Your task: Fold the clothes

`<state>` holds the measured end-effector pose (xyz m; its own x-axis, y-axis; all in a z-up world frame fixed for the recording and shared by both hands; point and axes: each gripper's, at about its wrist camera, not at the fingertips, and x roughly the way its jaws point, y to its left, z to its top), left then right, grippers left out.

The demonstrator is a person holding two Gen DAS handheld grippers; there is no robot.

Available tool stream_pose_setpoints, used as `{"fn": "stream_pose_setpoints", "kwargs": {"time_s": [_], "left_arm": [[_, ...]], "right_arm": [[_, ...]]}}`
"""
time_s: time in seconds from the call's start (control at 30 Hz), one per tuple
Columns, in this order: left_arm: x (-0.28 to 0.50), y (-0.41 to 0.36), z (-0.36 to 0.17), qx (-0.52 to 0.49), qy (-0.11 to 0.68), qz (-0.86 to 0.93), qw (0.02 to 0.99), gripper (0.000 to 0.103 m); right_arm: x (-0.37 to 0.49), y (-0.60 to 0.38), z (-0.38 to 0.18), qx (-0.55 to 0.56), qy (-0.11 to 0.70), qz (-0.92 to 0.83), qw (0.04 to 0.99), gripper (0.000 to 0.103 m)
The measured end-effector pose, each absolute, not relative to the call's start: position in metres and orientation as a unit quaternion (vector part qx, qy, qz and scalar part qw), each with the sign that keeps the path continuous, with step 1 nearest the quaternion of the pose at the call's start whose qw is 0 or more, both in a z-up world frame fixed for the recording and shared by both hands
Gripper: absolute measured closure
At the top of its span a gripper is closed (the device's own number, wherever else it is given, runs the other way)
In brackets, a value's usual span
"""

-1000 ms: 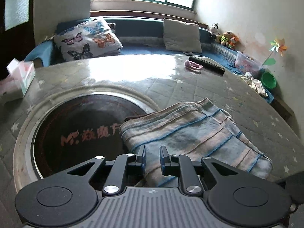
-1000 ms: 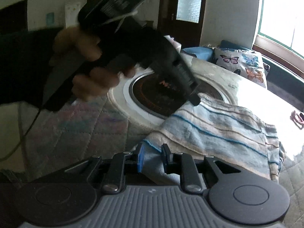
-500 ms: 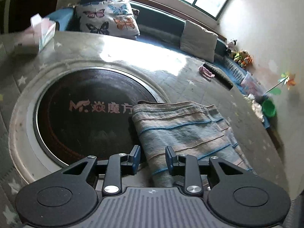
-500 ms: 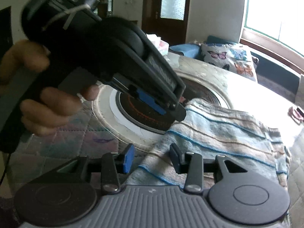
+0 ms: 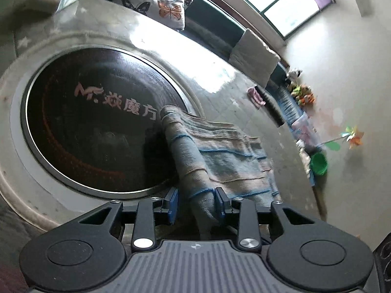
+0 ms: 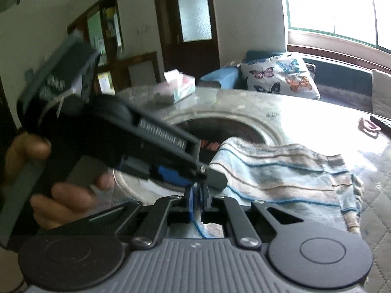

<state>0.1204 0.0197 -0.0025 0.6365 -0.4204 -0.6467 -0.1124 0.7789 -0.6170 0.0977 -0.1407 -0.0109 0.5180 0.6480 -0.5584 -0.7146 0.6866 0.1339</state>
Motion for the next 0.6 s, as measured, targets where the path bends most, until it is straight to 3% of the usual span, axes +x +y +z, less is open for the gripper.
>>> {"fn": "stream_pose_setpoints", "kwargs": {"time_s": [0.17, 0.2, 0.23, 0.6], "left_arm": [[0.126, 0.013, -0.006, -0.339, 0.414, -0.108, 0.838, 0.071], [0.128, 0.011, -0.005, -0.335, 0.415, -0.111, 0.839, 0.076], [0.128, 0.009, -0.005, -0.33, 0.413, -0.114, 0.841, 0.089], [0.13, 0.006, -0.005, -0.302, 0.406, -0.124, 0.853, 0.094]], "right_arm": [[0.095, -0.149, -0.011, -0.049, 0.294, 0.394, 0.87, 0.099], [0.094, -0.15, -0.011, -0.05, 0.295, 0.395, 0.869, 0.099], [0.095, -0.15, -0.011, -0.053, 0.297, 0.397, 0.867, 0.099], [0.123, -0.205, -0.005, -0.002, 0.307, 0.343, 0.888, 0.091]]}}
